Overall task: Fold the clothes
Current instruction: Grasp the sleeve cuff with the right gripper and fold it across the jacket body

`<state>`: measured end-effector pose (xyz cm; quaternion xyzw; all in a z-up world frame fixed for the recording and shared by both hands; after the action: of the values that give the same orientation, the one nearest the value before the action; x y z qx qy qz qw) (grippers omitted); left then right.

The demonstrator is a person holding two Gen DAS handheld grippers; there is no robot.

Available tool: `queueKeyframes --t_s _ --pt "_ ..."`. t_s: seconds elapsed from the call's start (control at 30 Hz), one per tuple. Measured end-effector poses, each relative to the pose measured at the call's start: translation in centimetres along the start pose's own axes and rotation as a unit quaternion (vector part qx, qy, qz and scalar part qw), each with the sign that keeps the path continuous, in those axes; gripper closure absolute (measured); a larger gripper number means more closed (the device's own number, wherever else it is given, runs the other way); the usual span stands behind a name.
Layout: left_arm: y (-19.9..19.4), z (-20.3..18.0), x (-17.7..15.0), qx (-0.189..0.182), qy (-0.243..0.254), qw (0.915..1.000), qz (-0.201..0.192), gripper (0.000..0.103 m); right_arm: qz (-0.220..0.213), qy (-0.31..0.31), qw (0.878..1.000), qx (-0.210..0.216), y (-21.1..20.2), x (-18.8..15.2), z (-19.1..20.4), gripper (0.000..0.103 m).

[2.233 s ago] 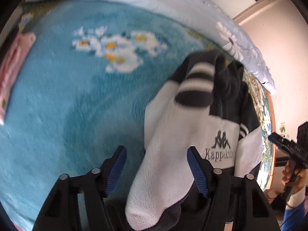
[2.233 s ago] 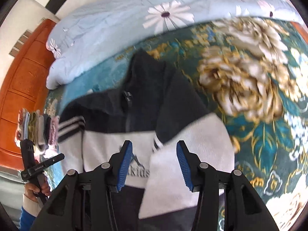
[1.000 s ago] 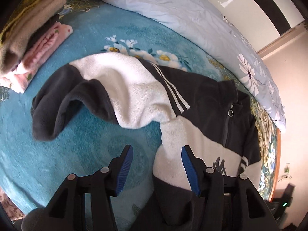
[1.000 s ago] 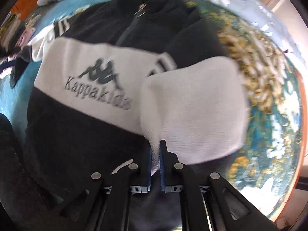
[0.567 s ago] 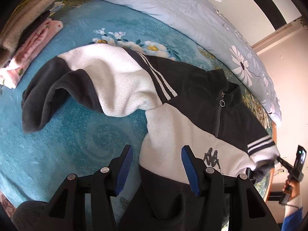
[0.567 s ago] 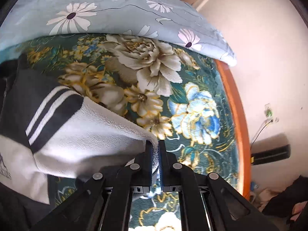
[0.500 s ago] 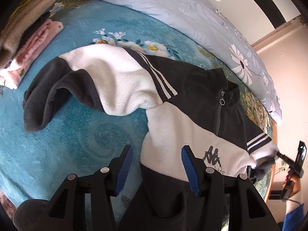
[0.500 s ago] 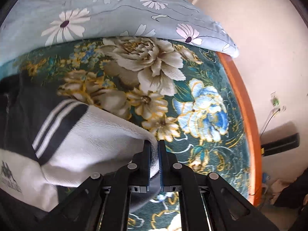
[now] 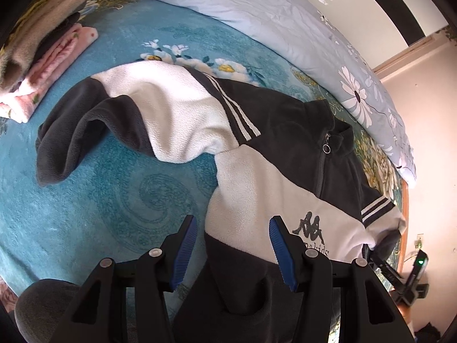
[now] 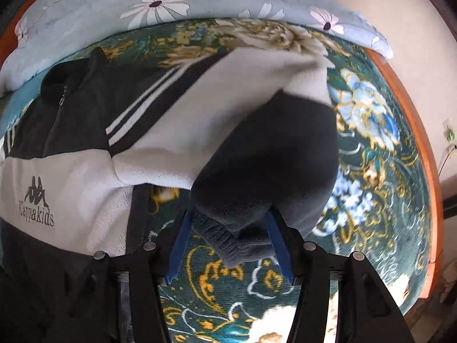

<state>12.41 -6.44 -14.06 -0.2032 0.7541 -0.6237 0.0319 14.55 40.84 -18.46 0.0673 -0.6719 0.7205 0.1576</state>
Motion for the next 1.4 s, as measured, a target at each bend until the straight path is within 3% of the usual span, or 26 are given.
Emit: queueKeyframes --t_s 0.03,0.07,0.27,0.3,0.37,0.4,0.47,0.6,0.8,0.97,1.07,1.13,1.17,1.27,1.33,1.4 --pt "0.1 -0.2 -0.1 0.0 0.002 1.0 0.002 0.046 -0.004 0.016 1.0 0.0 0.8 -0.4 -0.1 0.037" --pt "0.3 -0.5 -0.4 0.001 0.008 1.0 0.006 0.046 -0.004 0.027 1.0 -0.005 1.4 -0.6 -0.3 0.035" --pt "0.9 -1.8 -1.7 -0.004 0.027 0.9994 0.019 0.046 -0.006 0.047 0.998 -0.03 3.3 -0.9 -0.3 0.036" --pt "1.0 -1.8 -1.9 -0.005 0.025 0.9994 0.022 0.046 -0.003 0.051 0.998 -0.028 3.1 -0.9 -0.6 0.04" --pt "1.3 -1.6 -2.1 -0.002 0.021 0.9994 0.026 0.046 0.007 0.057 0.998 -0.032 2.4 -0.9 -1.4 0.079" --pt "1.5 -1.5 -2.2 -0.001 0.019 0.9994 0.027 0.046 0.012 0.059 0.998 -0.035 2.0 -0.9 -2.0 0.086" --pt "1.6 -1.4 -2.2 -0.001 0.016 0.9995 0.028 0.046 0.004 0.073 0.997 -0.025 0.1 -0.2 -3.6 0.09" --pt "2.1 -1.2 -2.3 -0.001 0.009 0.9994 0.034 0.046 -0.043 0.079 0.994 -0.061 -5.2 2.9 -8.3 0.09" --pt "3.0 -1.1 -3.0 0.0 0.001 0.9986 0.053 0.046 -0.107 0.189 0.972 -0.093 -10.1 7.8 -17.8 0.09" --pt "2.5 -0.5 -2.9 0.002 -0.005 0.9989 0.046 0.046 -0.124 0.236 0.959 -0.095 -9.9 9.4 -20.3 0.065" --pt "2.1 0.2 -2.5 -0.002 -0.016 0.9991 0.038 0.046 -0.149 0.213 0.96 -0.102 -10.6 9.8 -19.0 0.052" --pt "2.1 0.5 -2.3 -0.006 -0.026 0.999 0.036 0.045 -0.165 0.181 0.966 -0.087 -11.2 9.5 -16.5 0.052" --pt "2.1 0.7 -2.3 -0.008 -0.032 0.9988 0.036 0.045 -0.163 0.163 0.971 -0.058 -10.7 8.8 -14.7 0.052" --pt "2.3 0.8 -2.3 -0.017 -0.04 0.9983 0.038 0.045 -0.086 0.093 0.991 0.041 -6.5 3.5 -6.6 0.052" --pt "2.5 0.7 -2.5 -0.016 -0.037 0.9984 0.038 0.045 -0.027 0.054 0.994 0.094 -4.2 -1.4 -1.4 0.052" --pt "2.8 0.8 -2.7 -0.013 -0.032 0.9987 0.038 0.045 0.016 0.014 0.993 0.12 -2.9 -5.1 2.3 0.052"
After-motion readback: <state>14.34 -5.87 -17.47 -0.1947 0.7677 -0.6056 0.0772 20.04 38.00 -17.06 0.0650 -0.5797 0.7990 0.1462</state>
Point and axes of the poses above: each gripper's, at about its wrist camera, not at the fingertips, and y roughly the way its jaws point, z to its left, x to its top, the point moved 9 cm from there along y, roughly the way its jaws point, and after that the axes turned 11 degrees about x, right-handed, at the moved point
